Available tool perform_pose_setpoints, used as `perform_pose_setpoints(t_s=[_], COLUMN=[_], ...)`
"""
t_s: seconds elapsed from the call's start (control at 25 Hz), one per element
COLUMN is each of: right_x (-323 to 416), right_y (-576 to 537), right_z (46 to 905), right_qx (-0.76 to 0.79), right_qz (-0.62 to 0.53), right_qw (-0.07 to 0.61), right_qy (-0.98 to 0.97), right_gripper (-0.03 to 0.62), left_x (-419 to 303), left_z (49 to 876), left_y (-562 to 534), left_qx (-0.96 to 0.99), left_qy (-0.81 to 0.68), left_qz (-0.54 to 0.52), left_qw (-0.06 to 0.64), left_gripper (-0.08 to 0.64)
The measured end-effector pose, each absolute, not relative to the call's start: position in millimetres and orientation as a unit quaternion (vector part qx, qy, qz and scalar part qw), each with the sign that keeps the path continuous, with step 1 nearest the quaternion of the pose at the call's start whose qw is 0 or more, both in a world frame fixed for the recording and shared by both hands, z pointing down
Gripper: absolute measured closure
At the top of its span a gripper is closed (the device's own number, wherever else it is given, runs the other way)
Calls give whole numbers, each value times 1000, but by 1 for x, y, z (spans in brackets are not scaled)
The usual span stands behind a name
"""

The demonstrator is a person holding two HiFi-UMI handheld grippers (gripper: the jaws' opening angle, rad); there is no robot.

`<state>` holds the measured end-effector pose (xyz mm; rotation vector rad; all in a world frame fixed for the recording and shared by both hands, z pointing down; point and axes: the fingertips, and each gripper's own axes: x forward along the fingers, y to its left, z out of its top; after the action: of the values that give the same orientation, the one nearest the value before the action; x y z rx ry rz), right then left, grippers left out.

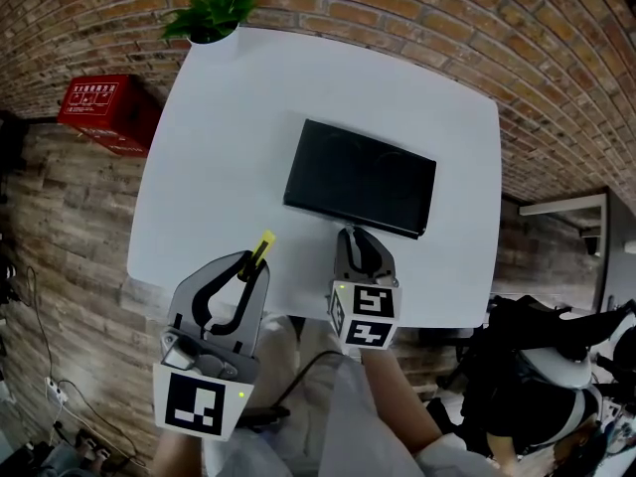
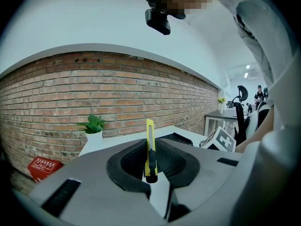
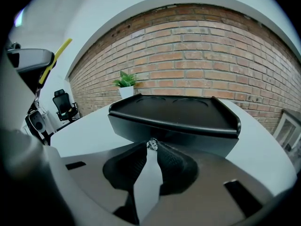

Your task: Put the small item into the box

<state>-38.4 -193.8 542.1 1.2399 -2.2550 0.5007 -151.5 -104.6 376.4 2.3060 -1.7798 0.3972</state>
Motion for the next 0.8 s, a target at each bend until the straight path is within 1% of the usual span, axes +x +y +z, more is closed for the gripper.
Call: perform_pose_setpoints(t_s=[0.36, 0.8], right_x=[-37, -32], right_y=[-172, -123], right_z=[542, 543], right_qx=[456, 441], right_qz=[194, 209], right_qw=[255, 268], right_qy=[-830, -830], right_gripper=[502, 502], left_x=[-153, -150], left_z=[379, 380], left_y=[-104, -107], left_qx=[784, 795], left_qy=[-598, -585], left_qz=[126, 123], left_qw=[105, 106], left_gripper=[495, 495])
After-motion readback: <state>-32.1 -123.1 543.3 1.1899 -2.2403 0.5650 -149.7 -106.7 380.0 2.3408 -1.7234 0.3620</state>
